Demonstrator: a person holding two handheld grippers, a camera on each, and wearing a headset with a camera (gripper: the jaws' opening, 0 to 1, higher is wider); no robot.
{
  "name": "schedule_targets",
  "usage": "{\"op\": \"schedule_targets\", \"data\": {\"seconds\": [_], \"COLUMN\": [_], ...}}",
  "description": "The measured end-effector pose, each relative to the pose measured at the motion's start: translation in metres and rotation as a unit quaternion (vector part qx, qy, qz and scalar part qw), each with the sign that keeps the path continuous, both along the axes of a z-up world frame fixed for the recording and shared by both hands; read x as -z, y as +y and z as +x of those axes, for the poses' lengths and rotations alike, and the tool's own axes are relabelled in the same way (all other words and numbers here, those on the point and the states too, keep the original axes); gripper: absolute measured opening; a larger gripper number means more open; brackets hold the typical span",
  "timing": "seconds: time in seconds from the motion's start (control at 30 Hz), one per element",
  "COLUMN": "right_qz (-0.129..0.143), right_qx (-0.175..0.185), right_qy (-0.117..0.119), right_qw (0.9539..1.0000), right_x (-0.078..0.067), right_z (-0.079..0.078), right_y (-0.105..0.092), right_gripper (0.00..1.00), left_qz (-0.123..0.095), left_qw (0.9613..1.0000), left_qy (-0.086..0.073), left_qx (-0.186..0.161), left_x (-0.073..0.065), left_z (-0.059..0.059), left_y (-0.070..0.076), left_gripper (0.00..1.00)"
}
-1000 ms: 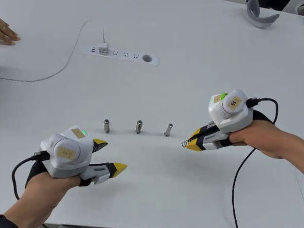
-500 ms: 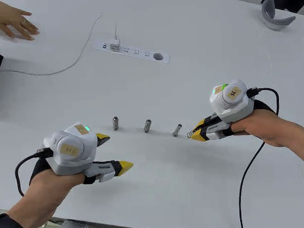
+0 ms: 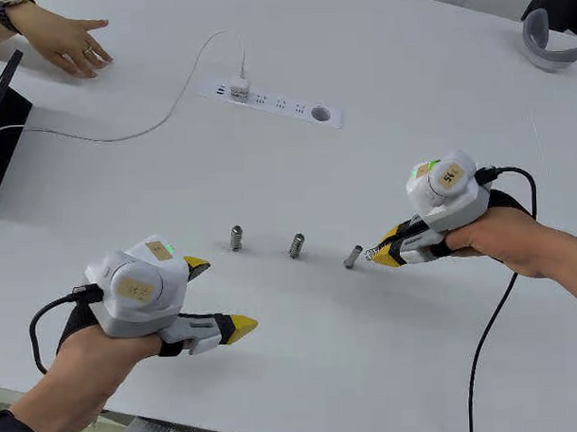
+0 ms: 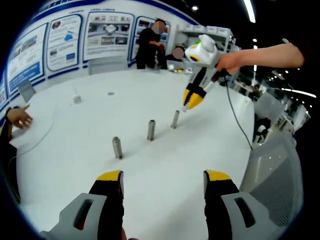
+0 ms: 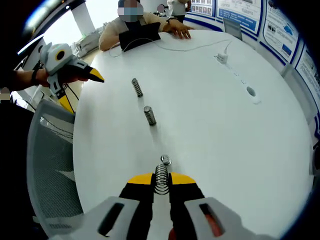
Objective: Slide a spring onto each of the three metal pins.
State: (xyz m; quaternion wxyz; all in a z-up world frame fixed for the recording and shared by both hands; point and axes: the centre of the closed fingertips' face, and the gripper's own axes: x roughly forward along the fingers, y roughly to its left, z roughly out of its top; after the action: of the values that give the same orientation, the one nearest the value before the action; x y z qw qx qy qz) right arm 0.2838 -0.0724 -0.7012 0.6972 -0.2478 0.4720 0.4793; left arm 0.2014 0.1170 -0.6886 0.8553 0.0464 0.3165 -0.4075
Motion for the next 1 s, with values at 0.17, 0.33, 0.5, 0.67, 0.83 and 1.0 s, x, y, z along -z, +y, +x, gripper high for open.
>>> {"op": "schedule_targets", "data": {"seconds": [0.17,0.33,0.5,0.67,0.83,1.0], "right_qz": [-0.003,-0.008,-0.009,-0.013,-0.019,-0.019], "right_qx": [-0.003,-0.008,-0.010,-0.018,-0.024,-0.027], "right_qy": [0.000,0.001,0.002,0.005,0.006,0.006], "right_qw": [1.0000,0.9999,0.9999,0.9997,0.9995,0.9994], "right_x": [0.000,0.002,0.001,0.003,0.006,0.005], "right_z": [0.004,0.006,0.008,0.008,0.008,0.011], "right_y": [0.002,0.004,0.008,0.012,0.014,0.016], "right_gripper": [0.13,0.13,0.13,0.13,0.13,0.13], "left_qz": [-0.003,-0.006,-0.008,-0.009,-0.010,-0.007], "left_qw": [1.0000,1.0000,0.9999,0.9999,0.9999,1.0000], "left_qy": [0.002,0.003,0.003,0.002,0.004,0.002], "left_qx": [-0.003,-0.004,-0.007,-0.005,-0.007,-0.005], "left_x": [0.000,0.000,0.000,0.000,0.000,0.000], "left_z": [0.000,0.000,0.000,-0.002,-0.002,-0.002], "left_y": [0.000,0.001,0.002,0.003,0.005,0.005], "left_gripper": [0.66,0.66,0.66,0.68,0.68,0.68]}}
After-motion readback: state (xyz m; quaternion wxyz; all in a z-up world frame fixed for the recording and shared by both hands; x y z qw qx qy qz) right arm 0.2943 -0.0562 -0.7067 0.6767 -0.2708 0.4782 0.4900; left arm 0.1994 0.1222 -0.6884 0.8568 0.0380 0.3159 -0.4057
